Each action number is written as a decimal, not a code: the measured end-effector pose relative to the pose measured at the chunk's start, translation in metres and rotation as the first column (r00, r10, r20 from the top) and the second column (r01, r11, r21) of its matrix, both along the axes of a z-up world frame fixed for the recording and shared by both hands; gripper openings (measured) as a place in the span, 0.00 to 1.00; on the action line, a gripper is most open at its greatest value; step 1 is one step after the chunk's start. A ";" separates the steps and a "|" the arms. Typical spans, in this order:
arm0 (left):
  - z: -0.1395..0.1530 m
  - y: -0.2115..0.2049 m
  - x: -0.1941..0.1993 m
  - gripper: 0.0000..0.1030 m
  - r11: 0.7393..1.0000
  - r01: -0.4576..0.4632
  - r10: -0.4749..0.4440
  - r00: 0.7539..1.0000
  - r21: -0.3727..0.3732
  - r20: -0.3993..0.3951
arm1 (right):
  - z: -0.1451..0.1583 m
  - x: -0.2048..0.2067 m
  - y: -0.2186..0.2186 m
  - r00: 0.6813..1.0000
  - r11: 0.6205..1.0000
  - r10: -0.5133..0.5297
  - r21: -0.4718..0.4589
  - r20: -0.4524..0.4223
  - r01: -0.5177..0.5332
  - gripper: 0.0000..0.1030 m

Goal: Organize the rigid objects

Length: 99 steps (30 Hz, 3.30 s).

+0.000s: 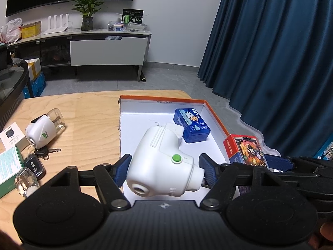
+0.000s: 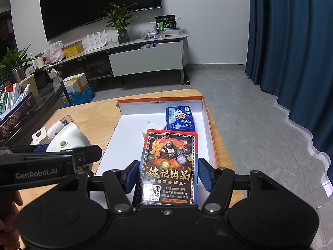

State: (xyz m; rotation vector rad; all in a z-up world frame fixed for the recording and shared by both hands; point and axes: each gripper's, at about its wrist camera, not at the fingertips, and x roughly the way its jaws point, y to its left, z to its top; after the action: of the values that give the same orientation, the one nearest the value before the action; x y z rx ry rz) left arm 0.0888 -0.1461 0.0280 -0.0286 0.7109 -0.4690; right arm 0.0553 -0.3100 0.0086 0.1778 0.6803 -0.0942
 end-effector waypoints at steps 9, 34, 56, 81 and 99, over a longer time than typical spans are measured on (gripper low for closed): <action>0.000 0.000 0.000 0.70 1.000 0.000 0.000 1.000 0.000 0.000 | -0.001 0.002 0.002 1.000 1.000 0.002 -0.002 -0.002 -0.002 0.71; -0.004 0.003 -0.001 0.70 1.000 -0.006 0.006 1.000 -0.008 -0.009 | -0.003 0.005 0.005 1.000 1.000 0.008 -0.004 -0.007 -0.008 0.71; -0.007 0.005 0.000 0.70 1.000 -0.010 0.010 1.000 -0.015 -0.019 | -0.005 0.005 0.005 1.000 1.000 0.010 -0.007 -0.011 -0.010 0.71; -0.008 0.007 0.002 0.70 1.000 -0.015 0.014 1.000 -0.021 -0.026 | -0.005 0.007 0.006 1.000 1.000 0.011 -0.007 -0.015 -0.012 0.71; -0.010 -0.002 0.013 0.70 1.000 0.003 -0.003 1.000 -0.001 -0.027 | -0.004 0.018 0.000 0.999 1.000 0.022 -0.013 -0.025 -0.022 0.71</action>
State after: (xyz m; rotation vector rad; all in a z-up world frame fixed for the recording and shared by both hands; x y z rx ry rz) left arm 0.1015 -0.1477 0.0178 -0.0350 0.7371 -0.4722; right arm 0.0734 -0.3098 0.0047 0.1569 0.7061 -0.0800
